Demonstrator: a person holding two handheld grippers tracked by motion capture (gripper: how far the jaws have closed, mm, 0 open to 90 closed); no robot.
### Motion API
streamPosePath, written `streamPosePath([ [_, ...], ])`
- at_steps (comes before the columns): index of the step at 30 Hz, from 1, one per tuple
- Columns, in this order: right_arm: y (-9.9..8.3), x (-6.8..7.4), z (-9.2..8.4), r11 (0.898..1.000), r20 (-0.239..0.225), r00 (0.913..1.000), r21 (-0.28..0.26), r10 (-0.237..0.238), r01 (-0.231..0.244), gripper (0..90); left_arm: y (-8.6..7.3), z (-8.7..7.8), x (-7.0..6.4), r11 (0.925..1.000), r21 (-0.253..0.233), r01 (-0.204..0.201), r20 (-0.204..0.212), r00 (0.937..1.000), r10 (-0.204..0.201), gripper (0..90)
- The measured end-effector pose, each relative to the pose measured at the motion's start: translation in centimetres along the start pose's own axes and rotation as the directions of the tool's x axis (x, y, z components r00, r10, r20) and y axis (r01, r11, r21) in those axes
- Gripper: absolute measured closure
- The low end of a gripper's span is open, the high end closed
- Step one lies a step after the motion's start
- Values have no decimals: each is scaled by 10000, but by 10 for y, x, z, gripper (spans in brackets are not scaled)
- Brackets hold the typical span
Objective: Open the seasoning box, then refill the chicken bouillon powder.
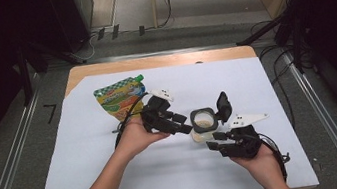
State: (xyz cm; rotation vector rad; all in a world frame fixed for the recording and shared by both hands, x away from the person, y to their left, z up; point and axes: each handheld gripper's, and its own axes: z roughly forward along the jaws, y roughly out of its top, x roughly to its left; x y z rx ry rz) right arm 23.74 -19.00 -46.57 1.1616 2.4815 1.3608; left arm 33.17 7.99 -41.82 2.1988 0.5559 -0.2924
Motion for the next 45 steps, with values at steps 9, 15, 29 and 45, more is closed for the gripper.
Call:
streamPosePath([
  [9, 0, 12, 10, 9995, -539, 9981, 39, -307, 310, 560, -13, -25, 3, 9995, -153, 288, -450, 9986, -294, 454],
  [15, 1, 19, 19, 9982, -736, 9955, 72, -590, 597, 548, -21, -48, 6, 9983, -387, 429, -733, 9963, -456, 447],
  [29, 7, 24, 29, 9970, -938, 9928, 164, -743, 761, 506, -37, -82, 15, 9944, -752, 743, -1244, 9887, -833, 454],
  [45, 11, 28, 36, 9944, -1138, 9886, 271, -981, 1018, 481, -62, -119, 21, 9883, -957, 1191, -1927, 9718, -1358, 463],
])
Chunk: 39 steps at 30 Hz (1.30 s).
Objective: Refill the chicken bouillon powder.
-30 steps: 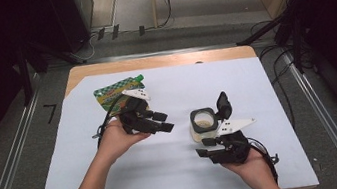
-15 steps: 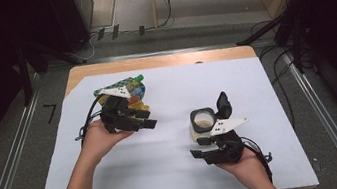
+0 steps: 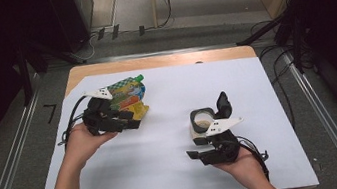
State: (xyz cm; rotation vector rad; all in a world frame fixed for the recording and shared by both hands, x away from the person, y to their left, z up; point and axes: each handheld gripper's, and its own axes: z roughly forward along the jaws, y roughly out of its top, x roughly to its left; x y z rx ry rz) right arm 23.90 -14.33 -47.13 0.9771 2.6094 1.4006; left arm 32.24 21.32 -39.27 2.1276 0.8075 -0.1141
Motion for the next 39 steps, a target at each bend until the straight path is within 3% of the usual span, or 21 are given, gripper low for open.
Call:
streamPosePath([
  [3, 1, 0, 1, 10000, -30, 10000, 9, -56, 56, 480, -4, -8, 5, 9996, -168, 222, -26, 9997, -223, 464],
  [11, 2, 0, 4, 9999, -78, 9999, 73, -143, 143, 476, -13, -25, 14, 9988, -119, 475, -561, 9973, -481, 467],
  [18, 2, 0, 7, 9997, -135, 9998, 199, -142, 145, 476, -17, -35, 23, 9971, -250, 714, -687, 9950, -729, 471],
  [24, 1, 0, 7, 9997, -117, 9998, 206, -160, 163, 476, -26, -49, 36, 9942, -237, 1052, -1087, 9883, -1072, 490],
  [26, 1, -1, 7, 9996, -126, 9998, 202, -178, 181, 476, -27, -52, 37, 9949, -180, 991, -1270, 9868, -1006, 501],
  [34, 1, 1, 8, 9996, -130, 9997, 201, -197, 200, 476, -25, -52, 52, 9916, -276, 1262, -1593, 9788, -1290, 496],
  [39, 0, 1, 8, 9996, -108, 9998, 188, -187, 189, 476, -21, -43, 58, 9918, -213, 1261, -1489, 9806, -1278, 493],
])
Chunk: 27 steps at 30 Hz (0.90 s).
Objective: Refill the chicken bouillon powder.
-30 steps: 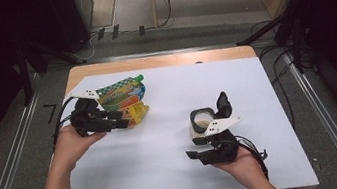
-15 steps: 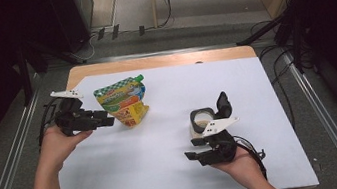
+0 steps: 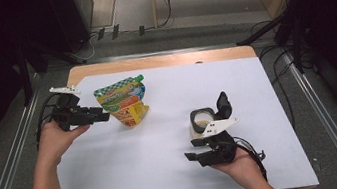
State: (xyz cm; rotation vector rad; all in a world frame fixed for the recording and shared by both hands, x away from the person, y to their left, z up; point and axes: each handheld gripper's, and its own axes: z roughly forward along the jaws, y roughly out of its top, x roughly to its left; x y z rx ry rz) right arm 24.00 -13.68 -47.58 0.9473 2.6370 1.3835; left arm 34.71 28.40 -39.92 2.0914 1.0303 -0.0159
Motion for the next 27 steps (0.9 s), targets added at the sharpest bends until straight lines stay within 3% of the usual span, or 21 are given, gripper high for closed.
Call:
streamPosePath([
  [4, -1, 0, 0, 10000, 26, 10000, 17, 42, -42, 476, 5, 7, 3, 9999, -166, 21, 64, 10000, -20, 495],
  [15, -4, 3, 2, 10000, 157, 9999, 16, 60, -60, 466, 17, 21, 0, 9952, -973, -107, -203, 9998, 87, 619],
  [22, 1, 5, 13, 10000, 35, 10000, -20, 61, -61, 464, 21, 33, -2, 9955, -944, -27, 35, 10000, 31, 679],
  [27, 11, 10, 22, 9999, -177, 9998, -91, -89, 87, 452, 22, 39, -8, 9962, -863, -82, -214, 9998, 64, 766],
])
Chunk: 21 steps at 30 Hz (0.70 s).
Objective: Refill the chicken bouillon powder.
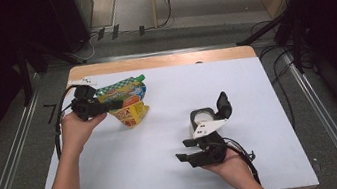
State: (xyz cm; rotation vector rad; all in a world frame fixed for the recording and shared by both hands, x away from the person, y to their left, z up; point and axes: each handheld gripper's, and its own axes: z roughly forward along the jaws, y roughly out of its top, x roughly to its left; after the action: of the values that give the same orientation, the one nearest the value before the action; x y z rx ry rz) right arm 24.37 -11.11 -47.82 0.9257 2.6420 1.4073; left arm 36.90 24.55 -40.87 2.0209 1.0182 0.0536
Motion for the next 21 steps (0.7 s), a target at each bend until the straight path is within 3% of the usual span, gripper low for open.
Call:
streamPosePath([
  [6, 15, 3, 9, 9998, -39, 9998, -117, -171, 171, 438, 1, 1, -7, 10000, 24, -63, -199, 9998, 64, 893],
  [11, 25, -2, 16, 9992, -36, 10000, -404, -15, 13, 438, 5, 1, -13, 9997, -74, 213, -145, 9997, -214, 900],
  [17, 24, -2, 22, 9983, -13, 10000, -577, 88, -89, 454, 12, -8, -25, 9993, -202, 327, 500, 9982, -317, 900],
  [21, 19, -1, 27, 9990, -28, 10000, -439, 79, -81, 456, 15, -12, -33, 9984, -89, 554, 1067, 9928, -542, 900],
])
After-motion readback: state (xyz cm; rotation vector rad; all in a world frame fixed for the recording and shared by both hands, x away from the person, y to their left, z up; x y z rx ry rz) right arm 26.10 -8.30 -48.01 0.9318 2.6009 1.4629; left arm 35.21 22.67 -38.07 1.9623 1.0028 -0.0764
